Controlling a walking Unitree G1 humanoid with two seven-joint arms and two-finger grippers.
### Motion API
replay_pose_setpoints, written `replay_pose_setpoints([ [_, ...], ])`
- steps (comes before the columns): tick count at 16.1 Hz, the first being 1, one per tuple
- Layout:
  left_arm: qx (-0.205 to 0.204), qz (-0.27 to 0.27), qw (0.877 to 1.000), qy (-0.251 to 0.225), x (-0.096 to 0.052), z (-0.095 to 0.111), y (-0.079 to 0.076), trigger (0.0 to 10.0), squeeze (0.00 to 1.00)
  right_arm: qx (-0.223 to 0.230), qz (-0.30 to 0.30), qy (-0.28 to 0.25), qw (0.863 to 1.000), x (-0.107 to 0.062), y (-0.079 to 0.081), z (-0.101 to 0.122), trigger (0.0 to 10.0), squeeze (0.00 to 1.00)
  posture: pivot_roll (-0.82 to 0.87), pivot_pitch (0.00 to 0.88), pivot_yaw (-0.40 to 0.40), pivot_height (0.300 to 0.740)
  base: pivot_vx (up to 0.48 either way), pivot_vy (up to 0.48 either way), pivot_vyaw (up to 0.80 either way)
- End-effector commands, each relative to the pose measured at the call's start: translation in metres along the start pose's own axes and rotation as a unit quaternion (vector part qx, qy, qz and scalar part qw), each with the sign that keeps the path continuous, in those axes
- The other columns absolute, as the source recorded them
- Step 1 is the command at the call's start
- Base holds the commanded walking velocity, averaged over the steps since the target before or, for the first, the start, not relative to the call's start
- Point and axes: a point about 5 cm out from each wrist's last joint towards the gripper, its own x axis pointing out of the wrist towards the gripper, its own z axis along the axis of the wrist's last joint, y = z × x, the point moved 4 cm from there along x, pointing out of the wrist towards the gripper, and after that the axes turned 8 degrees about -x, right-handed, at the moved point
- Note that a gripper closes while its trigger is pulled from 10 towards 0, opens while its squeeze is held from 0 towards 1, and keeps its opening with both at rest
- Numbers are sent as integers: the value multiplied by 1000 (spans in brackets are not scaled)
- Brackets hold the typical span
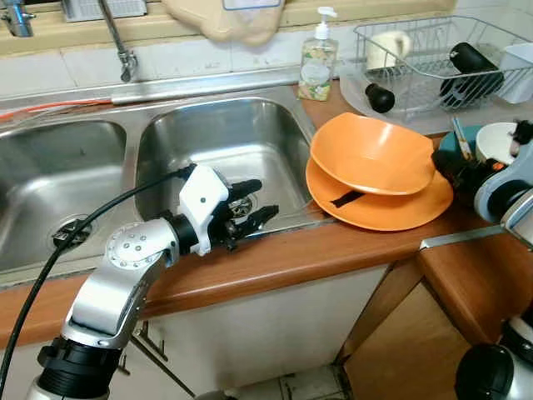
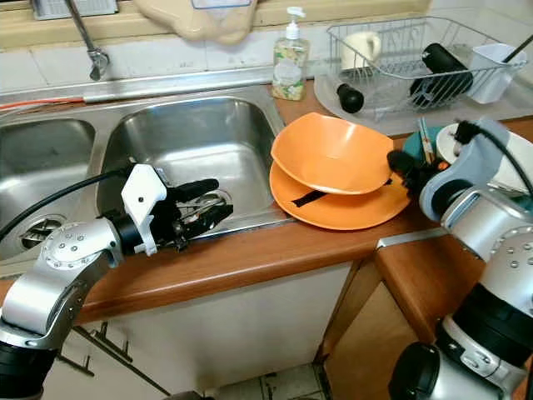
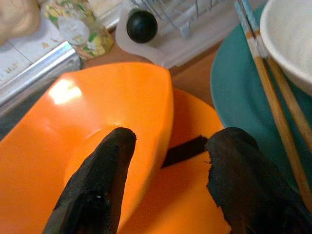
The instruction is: Kitchen organization
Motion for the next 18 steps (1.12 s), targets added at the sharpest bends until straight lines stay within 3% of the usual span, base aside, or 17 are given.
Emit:
replay_pose_setpoints([
  [1, 2, -8, 1000, 3, 0, 2, -4, 10000, 0, 8, 0, 8, 1000, 2, 1, -1, 10000, 0, -192, 0, 34, 740, 0, 0, 0],
  [5, 4, -3, 1000, 3, 2, 1, -4, 10000, 0, 31, 32, 21, 999, 9, 13, -8, 10000, 0, -189, 0, 31, 740, 0, 0, 0],
  [6, 3, -3, 1000, 2, 2, 1, -4, 10000, 0, 37, 38, 22, 998, 10, 15, -9, 9373, 0, -189, 0, 31, 740, 0, 0, 0],
  [7, 3, -3, 1000, 2, 3, 1, -5, 10000, 0, 36, 40, 28, 998, 12, 17, -11, 4902, 0, -189, 0, 30, 740, 0, 0, 0],
  [8, 3, -5, 1000, 3, 3, 1, -6, 10000, 0, 46, 43, 35, 997, 15, 20, -15, 3333, 0, -189, 0, 30, 740, 0, 0, 0],
  [9, 4, -5, 1000, 4, 4, 0, -6, 10000, 0, 53, 44, 41, 997, 18, 21, -18, 0, 0, -186, 0, 29, 740, 0, 0, 0],
  [18, 3, 8, 1000, 1, 4, 1, -3, 10000, 0, 53, 35, 35, 997, 20, 22, -17, 0, 0, -186, 0, 27, 740, 0, 0, 0],
])
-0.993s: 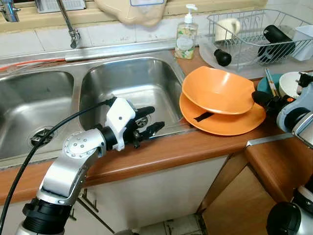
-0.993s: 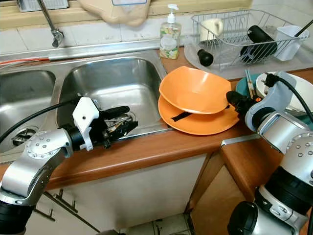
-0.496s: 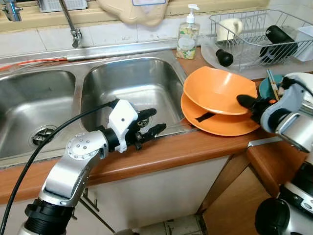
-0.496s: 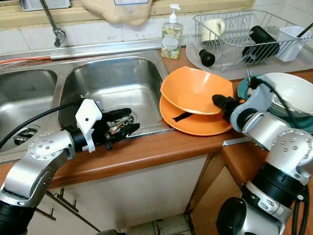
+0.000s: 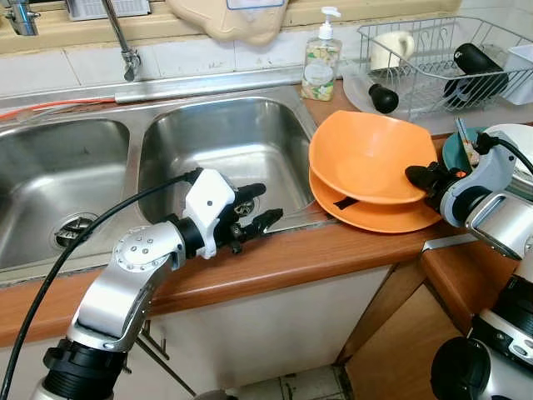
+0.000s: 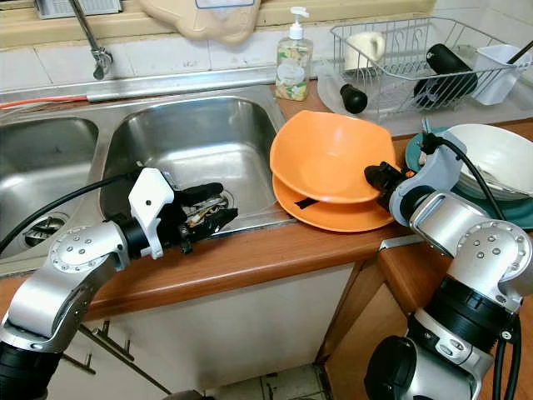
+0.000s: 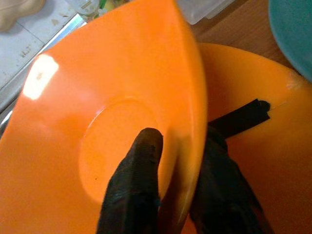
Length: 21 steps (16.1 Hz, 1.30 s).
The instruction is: Kitchen organization
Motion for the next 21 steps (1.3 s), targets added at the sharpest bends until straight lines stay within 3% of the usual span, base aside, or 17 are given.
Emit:
replay_pose_setpoints([
  [1, 11, 6, 1000, -6, 1, 5, 1, 10000, 0, -3, 6, -13, 1000, -1, 6, 8, 0, 0, -186, 0, 27, 740, 0, 0, 0],
  [4, 2, 16, 1000, -13, 1, 6, 3, 10000, 0, 1, 10, -19, 1000, -2, 8, 11, 0, 0, -183, 0, 27, 740, 0, 0, 0],
  [7, -30, 55, 997, -34, 1, 10, 16, 10000, 0, 3, 20, -44, 999, -4, 15, 22, 0, 0, -183, 0, 30, 740, 0, 0, 0],
  [8, -43, 67, 996, -44, 2, 12, 21, 10000, 725, 1, 29, -55, 998, -5, 18, 26, 0, 0, -184, 0, 31, 740, 0, 0, 0],
  [9, -54, 80, 994, -52, 2, 14, 25, 10000, 816, -9, 49, -74, 996, -8, 26, 33, 0, 0, -184, 0, 33, 740, 0, 0, 0],
  [10, -68, 95, 991, -61, 4, 16, 30, 10000, 682, -23, 75, -95, 992, -11, 36, 40, 0, 0, -185, 0, 34, 740, 0, 0, 0],
  [11, -87, 101, 988, -72, 5, 18, 32, 10000, 16, -39, 94, -111, 989, -15, 44, 45, 0, 0, -184, 0, 35, 740, 0, 0, 0],
  [13, -110, 107, 985, -81, 5, 20, 33, 10000, 0, -55, 116, -129, 983, -19, 52, 49, 0, 0, -184, 0, 36, 740, 0, 0, 0],
  [16, -172, 103, 975, -95, 10, 19, 33, 10000, 0, -104, 191, -161, 963, -33, 82, 55, 0, 0, -184, 0, 34, 740, 0, 0, 0],
  [21, -245, 74, 956, -142, 16, 31, 27, 10000, 0, -173, 261, -163, 936, -43, 110, 40, 0, 0, -184, 0, 34, 740, 0, 0, 0],
])
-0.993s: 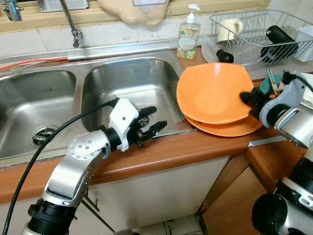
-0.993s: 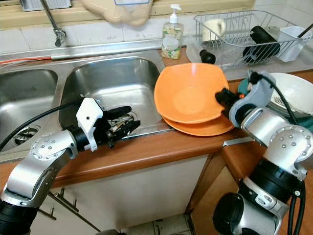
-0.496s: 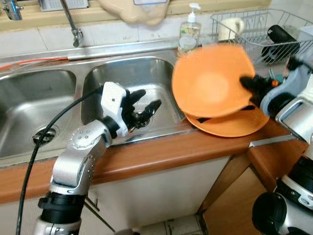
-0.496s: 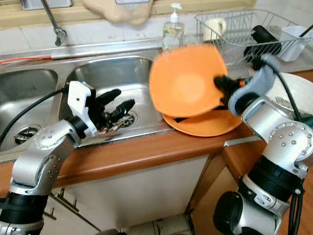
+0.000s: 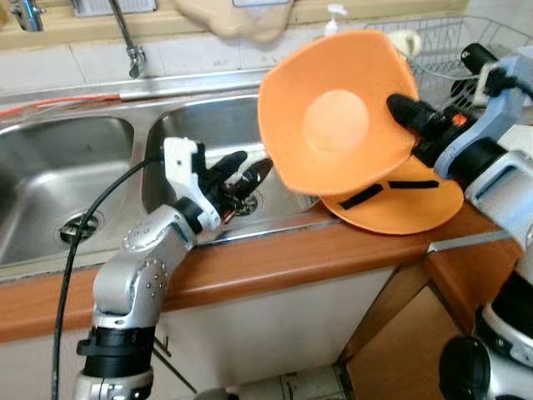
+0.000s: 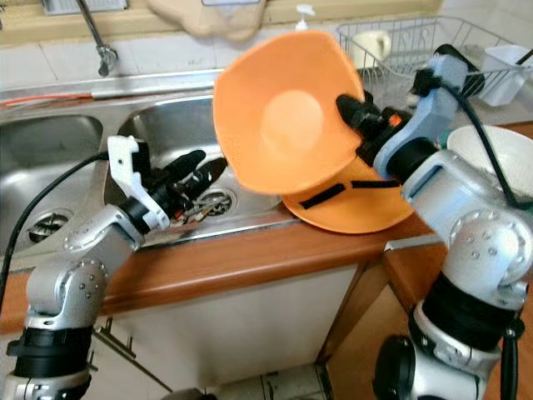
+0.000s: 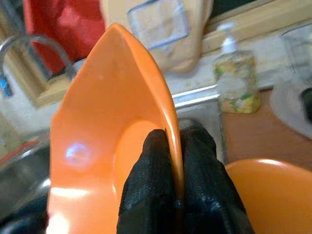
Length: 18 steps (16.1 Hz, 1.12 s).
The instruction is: Kitchen organization
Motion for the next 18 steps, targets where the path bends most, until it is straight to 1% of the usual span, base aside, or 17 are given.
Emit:
replay_pose_setpoints([
  [1, -4, -18, 1000, -4, 5, 6, -8, 7490, 0, -15, 50, -21, 998, 1, 19, 8, 0, 0, -183, 0, 34, 740, 0, 0, 0],
  [2, -8, -18, 1000, -3, 5, 5, -9, 7490, 0, -14, 58, -23, 998, 1, 22, 8, 0, 0, -183, 0, 34, 740, 0, 0, 0],
  [3, -13, -20, 1000, -5, 5, 5, -10, 2627, 0, -19, 62, -23, 998, 0, 23, 6, 0, 0, -184, 0, 35, 740, 0, 0, 0],
  [4, -14, -23, 1000, -6, 5, 6, -11, 3098, 0, -22, 42, -20, 999, 1, 16, 4, 0, 0, -182, 0, 35, 740, 0, 0, 0],
  [5, -3, -17, 1000, 3, 3, 4, -8, 9608, 0, -22, 22, -23, 999, 2, 8, 4, 0, 0, -181, 0, 35, 740, 0, 0, 0],
  [7, -1, -13, 1000, 8, 2, 3, -6, 9804, 0, -22, 23, -28, 999, 2, 8, 6, 0, 0, -181, 0, 35, 740, 0, 0, 0],
  [8, -2, -14, 1000, 7, 3, 4, -6, 4667, 0, -22, 34, -30, 999, 1, 11, 6, 0, 0, -180, 0, 36, 740, 0, 0, 0],
  [9, -10, -18, 1000, 0, 5, 5, -8, 2667, 0, -21, 50, -32, 998, 1, 17, 6, 0, 0, -180, 0, 36, 740, 0, 0, 0],
  [10, -14, -20, 1000, -2, 6, 6, -9, 0, 0, -20, 56, -32, 998, 2, 19, 5, 0, 0, -181, 0, 38, 740, 0, 0, 0],
  [12, -27, -19, 999, -9, 9, 5, -9, 0, 0, -17, 60, -32, 998, 3, 23, 1, 0, 0, -182, 0, 43, 740, 0, 0, 0],
  [13, -27, -19, 999, -9, 9, 5, -9, 0, 0, -17, 60, -32, 998, 3, 23, 1, 0, 0, -182, 0, 43, 740, 0, 0, 0],
  [15, -41, -4, 999, -15, 10, 6, -4, 0, 0, -15, 58, -29, 998, 3, 24, -3, 0, 0, -180, 0, 49, 740, 0, 0, 0],
  [18, -36, 13, 999, -15, 8, 8, 2, 0, 0, -6, 57, -26, 998, 4, 26, -11, 0, 0, -174, 0, 48, 740, 0, 0, 0],
])
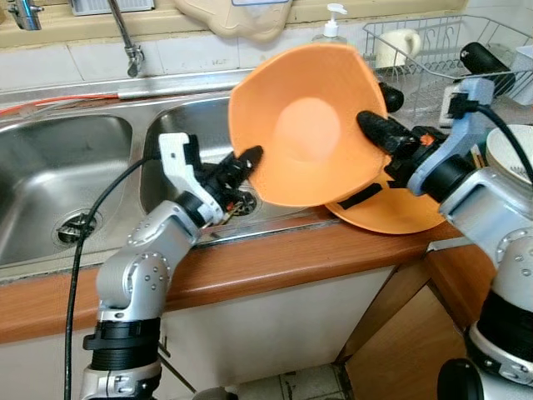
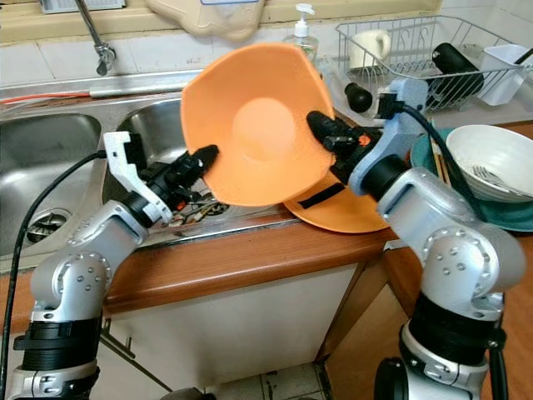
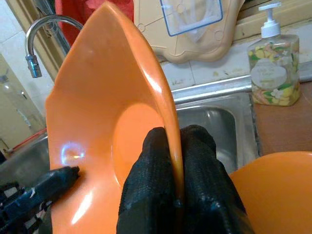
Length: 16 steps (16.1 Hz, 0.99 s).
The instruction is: Kitchen organization
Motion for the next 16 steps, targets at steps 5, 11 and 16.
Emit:
replay_pose_setpoints([
  [5, 53, 33, 998, 4, 5, 6, 6, 0, 0, -23, 5, -6, 1000, 3, 11, -6, 10000, 0, -170, 0, 49, 740, 0, 0, 0],
  [11, 46, 30, 996, -71, 10, 35, 2, 0, 0, -34, -2, -3, 999, 4, 13, -12, 10000, 1000, -177, 0, 62, 740, 0, 0, 0],
  [16, 46, 48, 990, -123, 10, 54, 9, 0, 0, -77, 13, 7, 997, 2, 17, -14, 10000, 208, -178, 0, 64, 740, 0, 0, 0],
])
